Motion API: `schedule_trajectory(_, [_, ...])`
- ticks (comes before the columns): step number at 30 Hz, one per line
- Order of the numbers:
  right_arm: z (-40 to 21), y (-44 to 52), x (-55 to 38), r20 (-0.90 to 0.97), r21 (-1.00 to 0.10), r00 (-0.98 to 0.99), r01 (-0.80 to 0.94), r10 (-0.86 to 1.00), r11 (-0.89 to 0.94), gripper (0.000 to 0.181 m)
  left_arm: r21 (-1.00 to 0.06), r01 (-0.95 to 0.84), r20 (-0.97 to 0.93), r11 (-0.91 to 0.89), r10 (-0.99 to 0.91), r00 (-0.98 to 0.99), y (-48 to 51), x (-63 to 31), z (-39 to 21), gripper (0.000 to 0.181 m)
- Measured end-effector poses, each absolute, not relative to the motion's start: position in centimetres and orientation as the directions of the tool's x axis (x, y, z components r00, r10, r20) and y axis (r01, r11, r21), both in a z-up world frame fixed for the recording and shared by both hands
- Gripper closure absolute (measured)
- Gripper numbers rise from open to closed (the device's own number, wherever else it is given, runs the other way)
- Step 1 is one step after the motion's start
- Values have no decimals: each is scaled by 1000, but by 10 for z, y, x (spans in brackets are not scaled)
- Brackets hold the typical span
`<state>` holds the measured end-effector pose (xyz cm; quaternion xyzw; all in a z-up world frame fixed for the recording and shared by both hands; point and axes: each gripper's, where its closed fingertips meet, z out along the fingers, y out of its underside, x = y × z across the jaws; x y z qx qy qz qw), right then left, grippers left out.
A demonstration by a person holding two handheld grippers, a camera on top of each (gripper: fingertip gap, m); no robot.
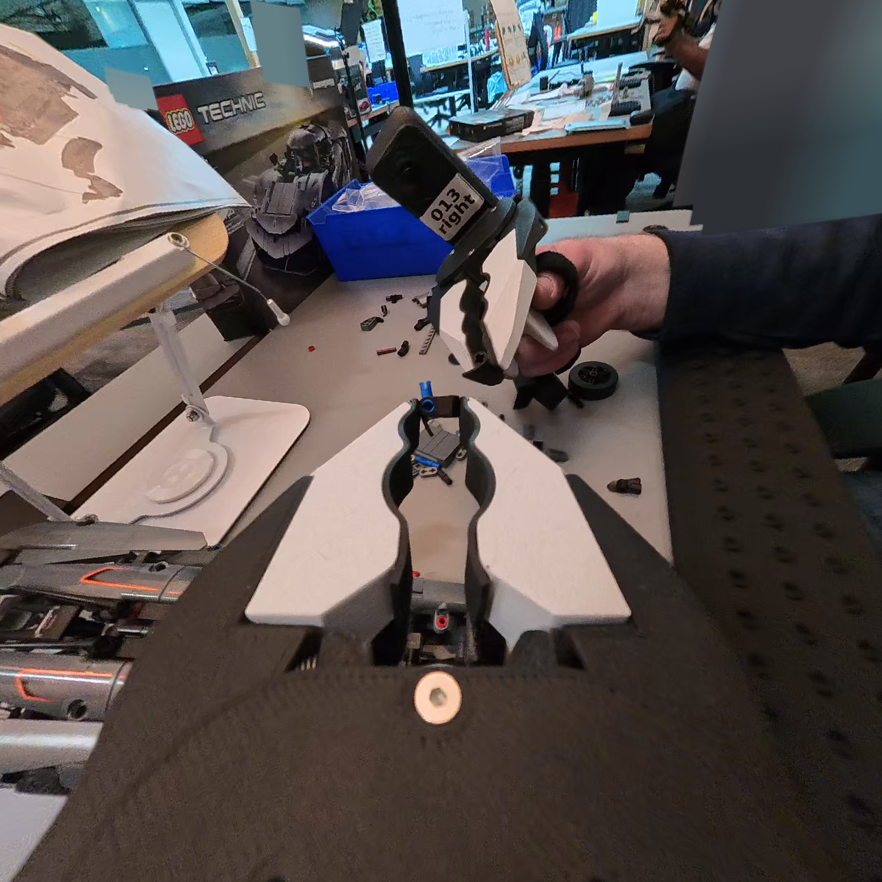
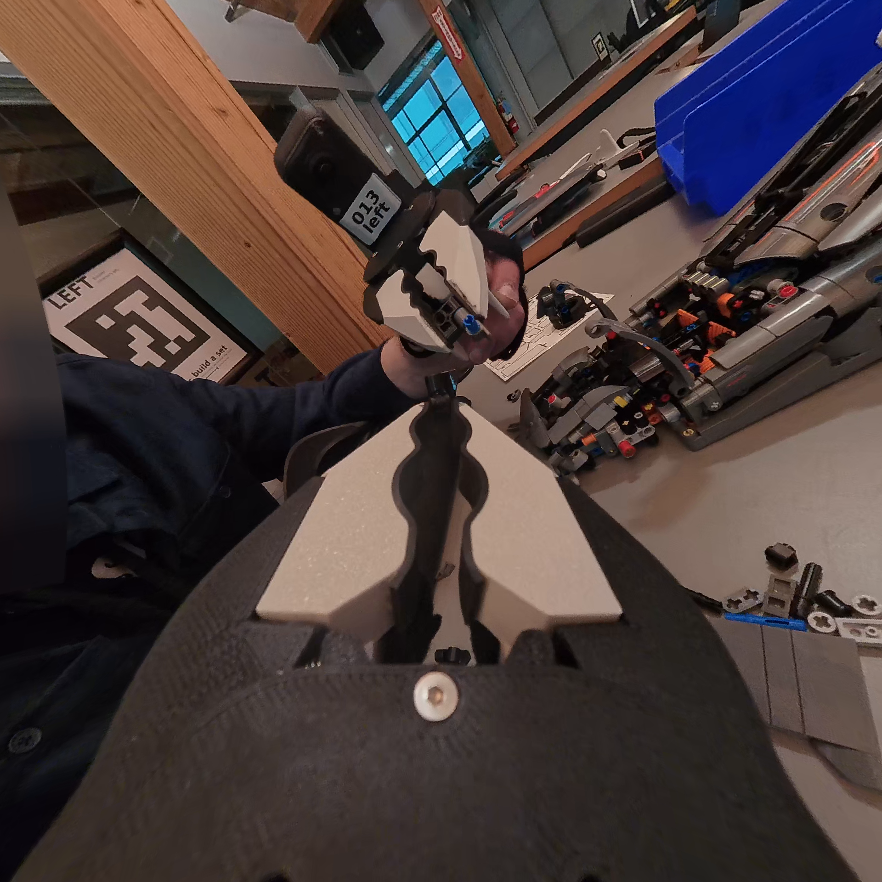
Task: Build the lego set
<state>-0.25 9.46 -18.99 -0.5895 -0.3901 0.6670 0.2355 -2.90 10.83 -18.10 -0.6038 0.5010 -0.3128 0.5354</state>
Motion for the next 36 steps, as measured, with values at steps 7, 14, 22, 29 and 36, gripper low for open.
schedule_trajectory(7, [-189, 95, -2, -602, -799, -195, 145, 774, -584, 176, -994, -95, 28, -51, -972, 233, 105, -35, -166, 168])
schedule_trajectory(14, [-189, 94, -3, -601, -799, -199, 145, 774, -583, 176, -993, -4, 119, -122, -978, 170, 103, -41, -159, 168])
schedule_trajectory(22, [-204, 82, -6, -555, -823, -170, 258, 814, -507, 176, -989, -1, 147, -149, -976, 161, 105, -44, -161, 168])
schedule_trajectory(29, [-270, 42, -17, -334, -766, -153, 619, 930, -173, 176, -986, -121, 92, -112, -983, 160, 98, -33, -177, 168])
schedule_trajectory(36, [-302, 26, -16, -231, -670, -201, 743, 952, -5, 175, -978, -191, 57, -89, -985, 163, 96, -26, -188, 168])
